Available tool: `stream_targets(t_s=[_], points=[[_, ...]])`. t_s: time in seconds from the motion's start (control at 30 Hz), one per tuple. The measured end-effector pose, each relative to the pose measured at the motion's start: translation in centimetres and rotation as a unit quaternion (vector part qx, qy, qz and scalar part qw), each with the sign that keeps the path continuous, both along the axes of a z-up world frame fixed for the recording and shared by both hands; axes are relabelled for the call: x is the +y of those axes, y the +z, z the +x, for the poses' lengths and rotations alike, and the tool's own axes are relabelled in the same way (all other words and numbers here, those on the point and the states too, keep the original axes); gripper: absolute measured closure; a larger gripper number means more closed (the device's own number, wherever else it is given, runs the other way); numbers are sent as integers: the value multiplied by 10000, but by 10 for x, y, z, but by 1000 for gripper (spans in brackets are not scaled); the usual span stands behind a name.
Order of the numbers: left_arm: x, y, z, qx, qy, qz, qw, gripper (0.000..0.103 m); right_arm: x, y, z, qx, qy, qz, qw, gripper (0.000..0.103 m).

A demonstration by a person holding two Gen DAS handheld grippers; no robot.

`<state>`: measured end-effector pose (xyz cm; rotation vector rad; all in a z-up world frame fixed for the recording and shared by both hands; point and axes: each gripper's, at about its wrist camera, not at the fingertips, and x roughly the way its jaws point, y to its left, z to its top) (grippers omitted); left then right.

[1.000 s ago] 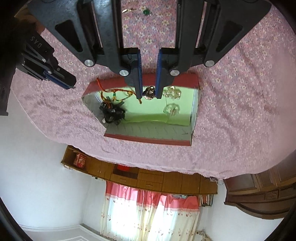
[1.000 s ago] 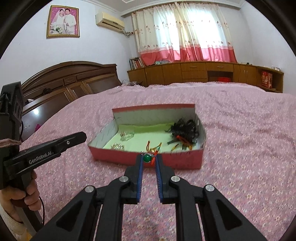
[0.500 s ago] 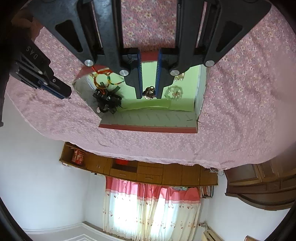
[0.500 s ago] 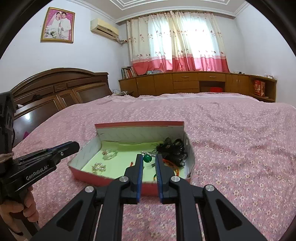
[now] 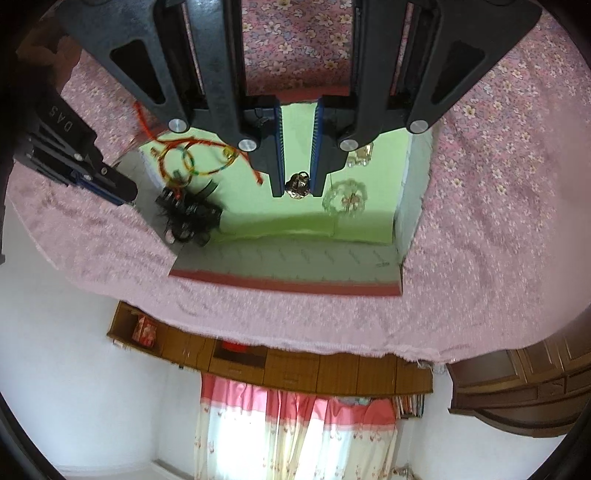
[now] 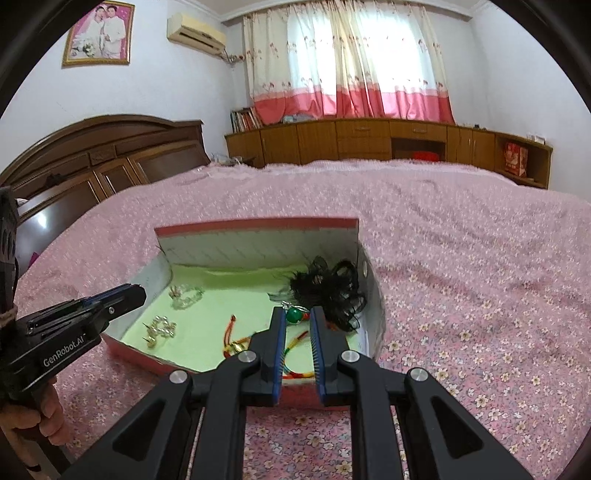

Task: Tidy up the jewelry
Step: 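Open both tools to drop the earrings into the box, then move both tools back toward the green earring and pink hair clip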

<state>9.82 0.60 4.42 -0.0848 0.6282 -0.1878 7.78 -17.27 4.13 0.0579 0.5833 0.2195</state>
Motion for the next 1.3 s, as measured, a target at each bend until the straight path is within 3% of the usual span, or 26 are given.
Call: stream_targets(t_s=[0.23, 0.47, 0.63, 0.77, 1.3], points=[[-3, -15, 11, 379, -68, 131, 9992, 98, -6, -16, 16, 489, -104, 106, 9987, 88], [-4, -20, 16, 606, -142, 135, 9980, 97, -5, -18, 23, 653, -55, 12, 9979, 88], [-4, -22, 18, 688, -74, 189, 9974, 89, -8, -18, 23, 694, -64, 139, 9975, 87], [-1, -19, 14, 650, -45, 128, 9978, 83, -10, -13, 18, 575, -38, 258, 9980, 73], [6, 19, -30, 415, -165, -28, 9990, 80, -14, 29, -35, -17, 176, 697, 9974, 71]])
